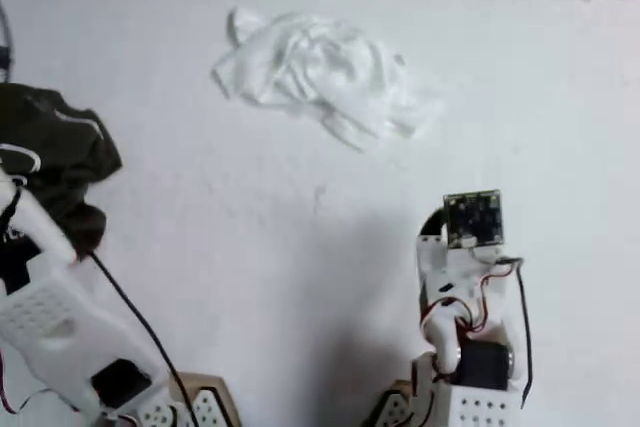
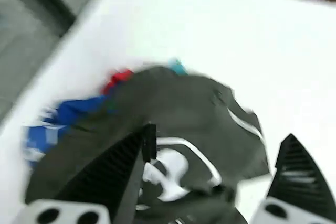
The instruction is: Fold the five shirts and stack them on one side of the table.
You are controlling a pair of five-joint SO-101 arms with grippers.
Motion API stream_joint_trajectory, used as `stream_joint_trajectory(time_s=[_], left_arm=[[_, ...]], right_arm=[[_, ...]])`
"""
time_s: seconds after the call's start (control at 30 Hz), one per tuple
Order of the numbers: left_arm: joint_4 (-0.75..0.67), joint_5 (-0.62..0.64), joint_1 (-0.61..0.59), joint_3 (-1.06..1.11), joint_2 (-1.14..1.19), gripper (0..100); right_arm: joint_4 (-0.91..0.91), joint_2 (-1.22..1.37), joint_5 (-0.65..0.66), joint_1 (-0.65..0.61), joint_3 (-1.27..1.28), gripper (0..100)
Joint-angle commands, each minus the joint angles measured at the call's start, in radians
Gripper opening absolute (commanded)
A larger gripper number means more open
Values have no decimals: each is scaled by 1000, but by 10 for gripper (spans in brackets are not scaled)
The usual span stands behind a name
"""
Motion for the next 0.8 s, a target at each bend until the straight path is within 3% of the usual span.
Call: stream_joint_trajectory(time_s=[0.0,0.3,0.53,0.77], left_arm=[[17,12,72,170,-44,369],[17,11,232,463,-64,369],[-3,8,328,785,-324,369],[-330,0,342,1405,-694,369]], right_arm=[[21,79,11,-2,-172,155],[76,802,6,-64,-721,156],[111,1405,-94,-153,-1102,158],[226,1965,-161,-234,-1596,312]])
